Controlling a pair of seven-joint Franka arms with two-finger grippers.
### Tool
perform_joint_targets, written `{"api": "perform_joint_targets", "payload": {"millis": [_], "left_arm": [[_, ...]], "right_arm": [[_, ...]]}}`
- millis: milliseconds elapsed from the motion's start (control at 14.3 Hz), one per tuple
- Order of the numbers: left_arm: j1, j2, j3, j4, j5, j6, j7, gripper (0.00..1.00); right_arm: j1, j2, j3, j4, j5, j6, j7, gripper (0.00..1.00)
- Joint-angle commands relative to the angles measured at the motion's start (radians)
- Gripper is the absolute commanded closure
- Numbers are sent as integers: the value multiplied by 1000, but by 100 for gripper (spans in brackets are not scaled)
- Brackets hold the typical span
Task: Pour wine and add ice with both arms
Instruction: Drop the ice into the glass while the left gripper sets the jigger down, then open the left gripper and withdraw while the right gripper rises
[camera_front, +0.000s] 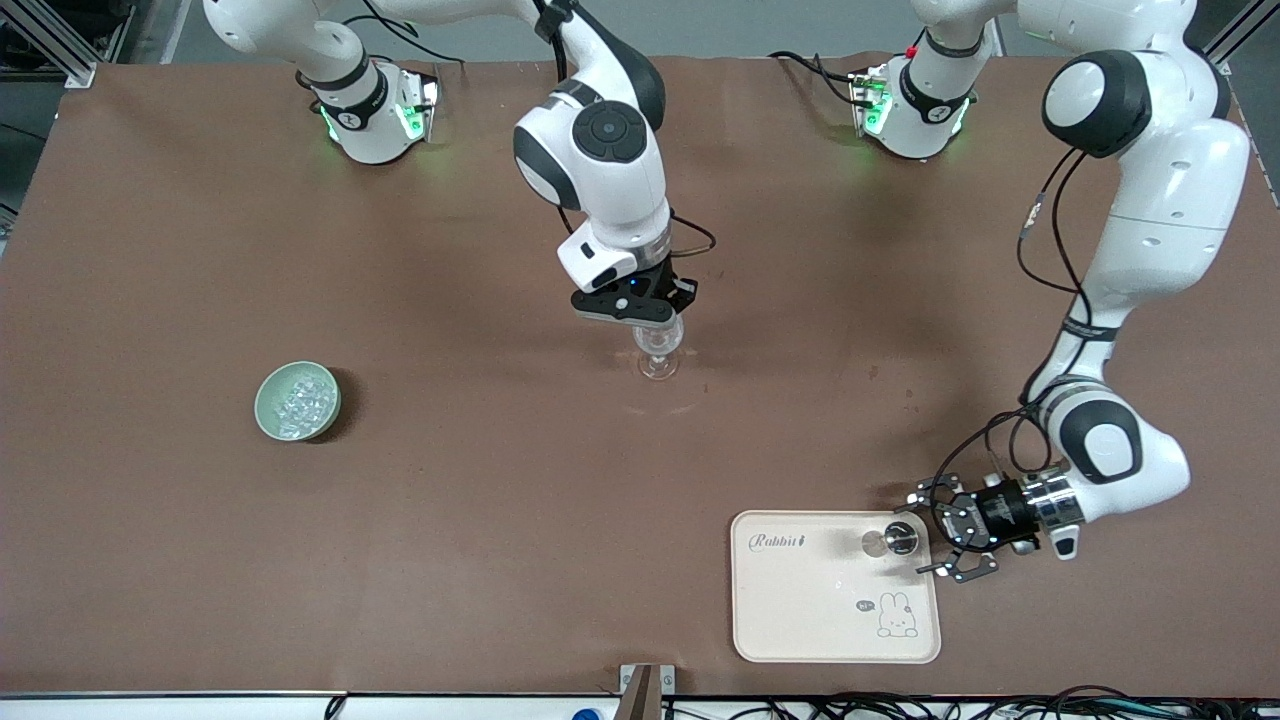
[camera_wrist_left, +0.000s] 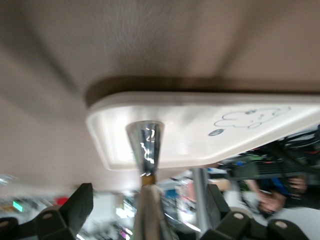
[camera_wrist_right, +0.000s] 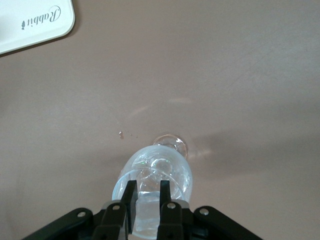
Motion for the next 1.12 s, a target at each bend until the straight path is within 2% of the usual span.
{"api": "perform_joint_targets", "payload": {"millis": [0, 70, 210, 350, 631, 841, 1051], "left_arm": [[41, -122, 3, -26, 213, -114, -2, 0], [41, -166, 3, -26, 288, -148, -2, 0], [40, -254, -5, -24, 466, -232, 7, 0], [23, -347, -24, -24, 606, -292, 18, 0], [29, -479, -103, -29, 784, -387, 166, 0], [23, -581, -112, -29, 850, -447, 317, 0], [17, -676, -137, -29, 853, -513, 361, 0]], "right_arm": [[15, 8, -11, 19, 16, -2, 19, 93], [15, 8, -11, 19, 14, -2, 19, 80], [15, 7, -12, 21, 8, -2, 17, 36], [12, 2, -12, 21, 11, -4, 12, 32], [-3, -24, -15, 21, 9, -18, -1, 28], [-43, -79, -18, 18, 8, -76, -11, 27], [-117, -162, -21, 9, -6, -200, -143, 27]]}}
